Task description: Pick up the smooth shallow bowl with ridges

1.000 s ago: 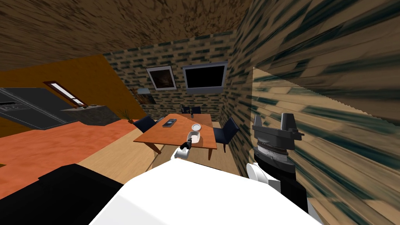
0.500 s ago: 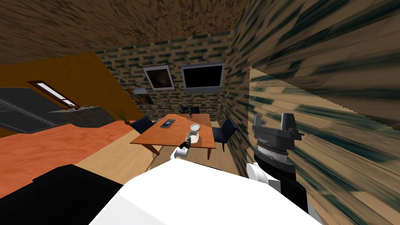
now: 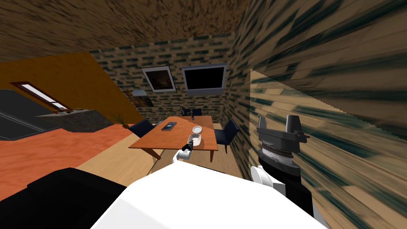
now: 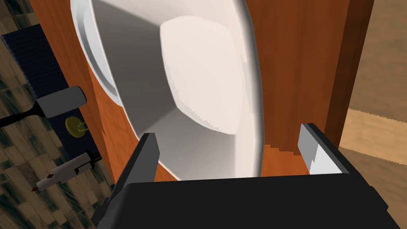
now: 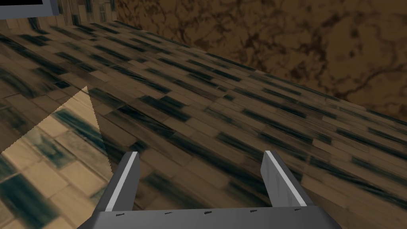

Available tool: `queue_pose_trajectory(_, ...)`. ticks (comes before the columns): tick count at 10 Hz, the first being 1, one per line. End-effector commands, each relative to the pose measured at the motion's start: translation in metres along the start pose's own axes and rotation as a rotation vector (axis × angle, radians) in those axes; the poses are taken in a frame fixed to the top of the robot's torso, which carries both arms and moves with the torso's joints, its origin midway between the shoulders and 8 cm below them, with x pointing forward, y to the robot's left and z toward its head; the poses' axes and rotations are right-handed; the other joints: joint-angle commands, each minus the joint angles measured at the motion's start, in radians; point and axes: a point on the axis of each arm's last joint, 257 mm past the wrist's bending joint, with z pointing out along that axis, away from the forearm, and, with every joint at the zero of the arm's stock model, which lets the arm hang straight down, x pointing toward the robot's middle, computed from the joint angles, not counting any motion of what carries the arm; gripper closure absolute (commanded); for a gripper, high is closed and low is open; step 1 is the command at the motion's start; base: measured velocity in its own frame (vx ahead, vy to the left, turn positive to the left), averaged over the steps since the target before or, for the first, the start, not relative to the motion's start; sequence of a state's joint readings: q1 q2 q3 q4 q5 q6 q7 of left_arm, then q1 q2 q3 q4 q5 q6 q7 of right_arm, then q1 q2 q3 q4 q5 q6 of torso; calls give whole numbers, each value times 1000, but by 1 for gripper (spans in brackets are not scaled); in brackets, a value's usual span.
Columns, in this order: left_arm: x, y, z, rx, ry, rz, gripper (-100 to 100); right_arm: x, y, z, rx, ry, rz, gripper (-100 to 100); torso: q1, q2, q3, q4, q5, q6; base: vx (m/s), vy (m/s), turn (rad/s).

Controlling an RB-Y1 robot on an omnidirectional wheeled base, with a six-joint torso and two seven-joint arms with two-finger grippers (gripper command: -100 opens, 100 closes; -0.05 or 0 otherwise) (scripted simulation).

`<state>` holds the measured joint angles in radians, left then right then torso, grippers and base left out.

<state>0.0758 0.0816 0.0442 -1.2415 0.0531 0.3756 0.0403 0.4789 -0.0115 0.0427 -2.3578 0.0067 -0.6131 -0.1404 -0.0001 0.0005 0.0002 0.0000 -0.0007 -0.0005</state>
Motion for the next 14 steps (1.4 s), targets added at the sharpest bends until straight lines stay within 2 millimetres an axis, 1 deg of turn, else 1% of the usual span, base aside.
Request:
queue_pose_trajectory(1,0,0,0,0,0,0,100,0,0,0,0,0,0,0,0,0,0,0,0,0,0,0,0)
queue_pose_trajectory(5,0,1,0,-1,0,0,100,0,0,0,0,0,0,0,0,0,0,0,0,0,0,0,0)
queue_pose_trajectory(6,0,1,0,-2,0,0,0,0,0,0,0,0,0,0,0,1,1,0,0,0,0,0,0)
queue_pose_trajectory(7,9,1,-4,-1,10,10,100,0,0,0,0,0,0,0,0,1,1,1,0,0,5,15,109)
queue_pose_trajectory(12,33,-1,-20,-1,34,34,100,0,0,0,0,0,0,0,0,2,2,2,-1,0,6,22,78)
queue_pose_trajectory(13,29,1,-17,-1,30,30,100,0,0,0,0,0,0,0,0,2,2,2,-1,0,1,7,18)
queue_pose_trajectory(14,30,1,-18,-2,31,31,0,0,0,0,0,0,0,0,0,2,2,2,-1,0,0,0,0)
